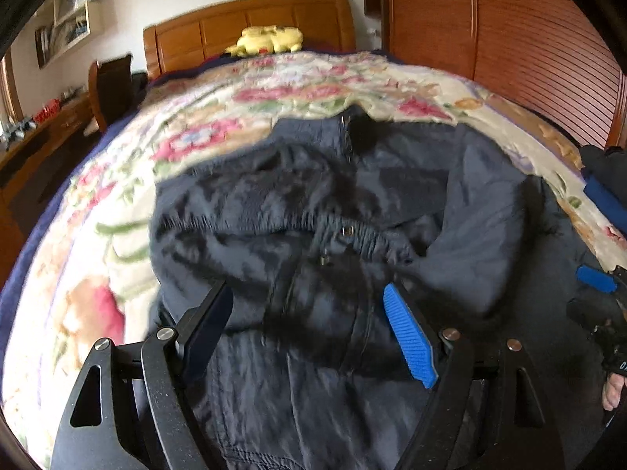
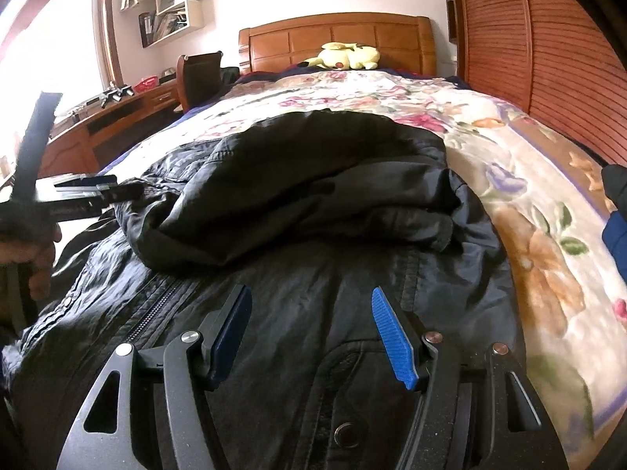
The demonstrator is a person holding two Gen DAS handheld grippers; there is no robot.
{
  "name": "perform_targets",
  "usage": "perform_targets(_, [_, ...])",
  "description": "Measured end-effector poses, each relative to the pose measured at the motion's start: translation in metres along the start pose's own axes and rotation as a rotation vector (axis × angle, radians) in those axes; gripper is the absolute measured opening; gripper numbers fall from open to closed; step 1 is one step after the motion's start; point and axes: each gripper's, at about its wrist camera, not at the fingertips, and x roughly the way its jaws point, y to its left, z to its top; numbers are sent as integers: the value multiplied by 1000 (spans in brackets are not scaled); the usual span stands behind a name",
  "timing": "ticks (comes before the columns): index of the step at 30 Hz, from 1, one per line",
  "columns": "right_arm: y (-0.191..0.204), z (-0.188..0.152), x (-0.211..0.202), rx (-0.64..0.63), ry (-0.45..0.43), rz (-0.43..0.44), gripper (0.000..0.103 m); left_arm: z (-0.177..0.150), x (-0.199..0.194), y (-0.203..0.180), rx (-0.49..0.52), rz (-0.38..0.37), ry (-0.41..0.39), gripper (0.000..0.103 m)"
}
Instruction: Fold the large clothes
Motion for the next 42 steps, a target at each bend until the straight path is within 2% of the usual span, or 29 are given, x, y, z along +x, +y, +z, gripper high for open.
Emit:
perform_targets(2, [0,1,2,5,4,5,66,-6,4,1,-16,-39,17,81])
perform_targets(4, [1,1,4,7,10,8,66,-10,6,0,-34,-80,28,72])
perform_targets(5, [2,1,4,7,12,7,66,-11,6,0,-38,-89,32,63])
perform_targets(8, [3,2,6,4,15,4,66,-12,3,-6,-26,-136,51,23])
perform_targets(11, [4,2,7,3,17,1,66,-11,-11,-14,29,-110,18,17])
perform_targets(16, [4,2,8,4,18,1,66,1,-56,-2,51,-29,-129,17])
perform_targets(21, [4,2,8,4,18,2,66,8,-95,19,47,11,-246,17])
perform_targets(27, [4,2,8,3,18,2,66,-23,-90,19,105,-21,-143,22])
perform_targets(34, [4,2,9,-1,17,6,66,-66,-100,6,130,-68,-99,22])
perform_targets(39, [4,2,10,-1,17,5,66,-80,-110,0,123,-94,-92,23])
perform_targets(40, [5,2,10,-1,17,5,66,-83,-113,1,106,-111,-92,24])
perform_targets(42, [4,2,10,-1,17,6,66,-85,-119,4,82,-130,-104,35])
